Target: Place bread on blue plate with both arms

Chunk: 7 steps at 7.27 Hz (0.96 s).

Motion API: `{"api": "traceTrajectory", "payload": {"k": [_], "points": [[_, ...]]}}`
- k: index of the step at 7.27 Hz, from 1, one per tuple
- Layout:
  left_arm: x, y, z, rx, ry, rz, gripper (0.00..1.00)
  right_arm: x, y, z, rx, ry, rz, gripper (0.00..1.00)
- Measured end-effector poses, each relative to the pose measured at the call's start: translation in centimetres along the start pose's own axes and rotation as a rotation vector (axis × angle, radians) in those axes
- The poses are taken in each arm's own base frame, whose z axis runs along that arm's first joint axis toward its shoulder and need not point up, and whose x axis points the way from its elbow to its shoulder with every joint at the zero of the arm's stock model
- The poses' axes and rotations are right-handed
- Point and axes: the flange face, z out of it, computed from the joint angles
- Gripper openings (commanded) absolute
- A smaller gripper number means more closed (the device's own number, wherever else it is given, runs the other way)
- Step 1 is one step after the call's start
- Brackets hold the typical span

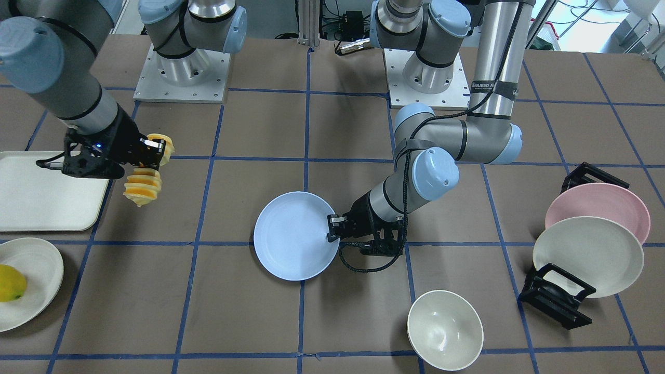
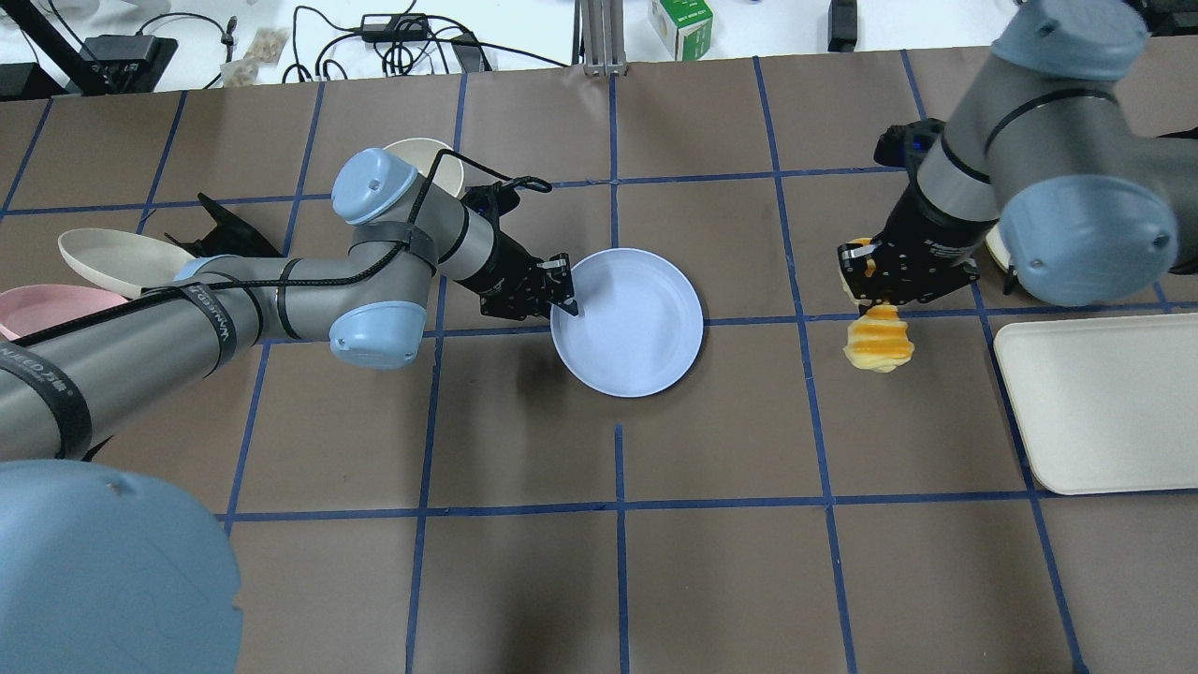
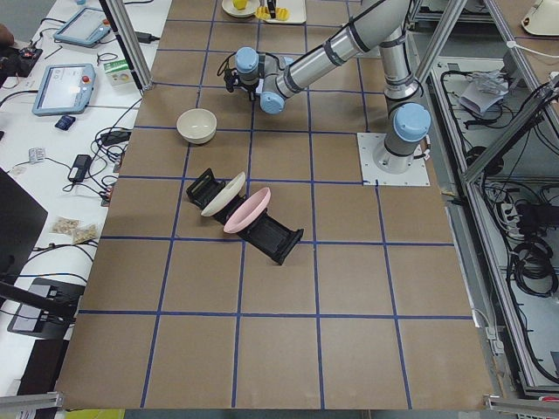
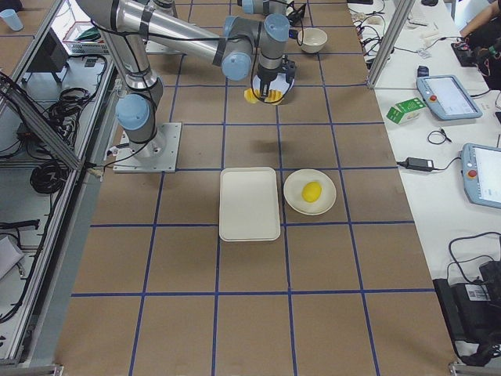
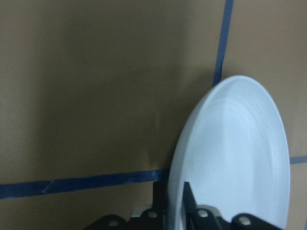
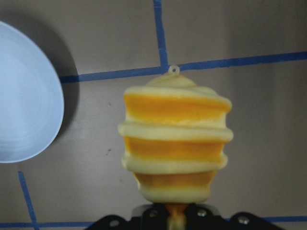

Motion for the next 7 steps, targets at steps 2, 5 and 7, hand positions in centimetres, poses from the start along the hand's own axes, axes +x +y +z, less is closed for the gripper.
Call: {"api": "traceTrajectory", "payload": {"k": [2,5,7], "points": [[0.8,-0.7,-2.0,0.042,0.000,0.009,1.00,-3.2,-0.7,2.2,0.009,-0.027,0.023,0.08],[1.6,-4.2,-9.6,0.180,-0.139,0.029,1.00,-9.2,-2.5,6.8,0.053,-0.076,0.014,0.07],[0.3,-5.3,-16.1,0.173,-0.254,0.000,1.00,-14.2,-3.5,10.0,0.095,-0.098,0.000,0.07]]}}
